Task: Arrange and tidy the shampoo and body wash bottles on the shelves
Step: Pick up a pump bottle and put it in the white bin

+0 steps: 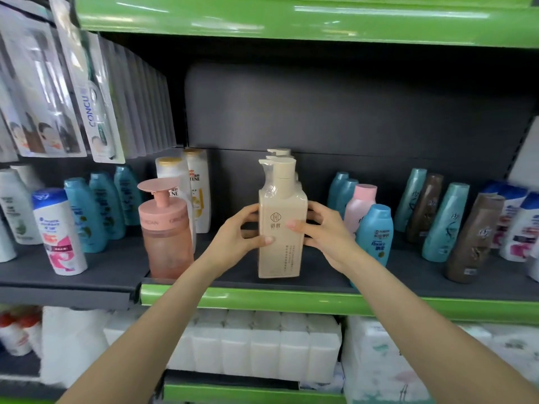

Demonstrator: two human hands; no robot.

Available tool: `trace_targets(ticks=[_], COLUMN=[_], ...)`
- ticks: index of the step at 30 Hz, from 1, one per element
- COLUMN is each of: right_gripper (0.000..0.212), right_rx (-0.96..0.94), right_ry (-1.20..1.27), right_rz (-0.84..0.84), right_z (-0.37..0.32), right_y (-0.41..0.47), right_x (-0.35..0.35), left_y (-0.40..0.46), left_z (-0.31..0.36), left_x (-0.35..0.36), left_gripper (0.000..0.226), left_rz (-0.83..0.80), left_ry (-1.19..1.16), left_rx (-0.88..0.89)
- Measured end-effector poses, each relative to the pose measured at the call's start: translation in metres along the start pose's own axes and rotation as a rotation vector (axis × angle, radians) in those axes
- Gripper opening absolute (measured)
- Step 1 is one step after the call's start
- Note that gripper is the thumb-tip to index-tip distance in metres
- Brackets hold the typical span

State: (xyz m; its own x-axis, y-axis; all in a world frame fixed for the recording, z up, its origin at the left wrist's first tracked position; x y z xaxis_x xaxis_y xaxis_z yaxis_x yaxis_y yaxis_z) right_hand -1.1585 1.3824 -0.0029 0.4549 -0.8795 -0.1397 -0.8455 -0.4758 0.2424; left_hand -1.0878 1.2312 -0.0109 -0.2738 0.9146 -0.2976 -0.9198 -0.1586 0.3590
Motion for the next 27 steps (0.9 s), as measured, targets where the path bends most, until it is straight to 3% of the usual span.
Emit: trace_targets(ticks=[19,23,27], right_gripper=[0.044,0.038,0.028], right_rx=[0.014,0.029,-0.042], right_ry=[-0.058,-0.113,-0.154], right_rz=[-0.003,-0.026,0.057], right_z=[0.012,0.010,-0.013], right_y=[0.004,0.004,0.013], right_x=[-0.002,-0.003,-0.013], left_y=[0.005,0.006,0.009], left_z=[-0.017,-0.002,0.038], left_x=[0.008,-0.005,-0.024], left_gripper=[0.062,0.072,0.073], left_rz=[0.001,0.155,0.358], left_ry=[-0.033,0.007,0.118], left_rx=[-0.105,-0.040,0.160])
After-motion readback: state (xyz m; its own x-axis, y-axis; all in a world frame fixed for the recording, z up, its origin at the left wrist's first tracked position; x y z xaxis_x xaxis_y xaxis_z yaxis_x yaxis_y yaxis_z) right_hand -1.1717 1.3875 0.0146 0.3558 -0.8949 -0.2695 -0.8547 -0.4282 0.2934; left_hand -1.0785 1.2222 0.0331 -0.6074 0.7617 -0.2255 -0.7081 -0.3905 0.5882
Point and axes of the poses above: each hand's wrist, its own y-axis towards the middle knuckle, its own x-axis out of the palm, z = x × y, the point moved 7 cm from there along y, towards the middle knuckle, and after that the axes turned 3 degrees about -y, right-handed, at the moved point
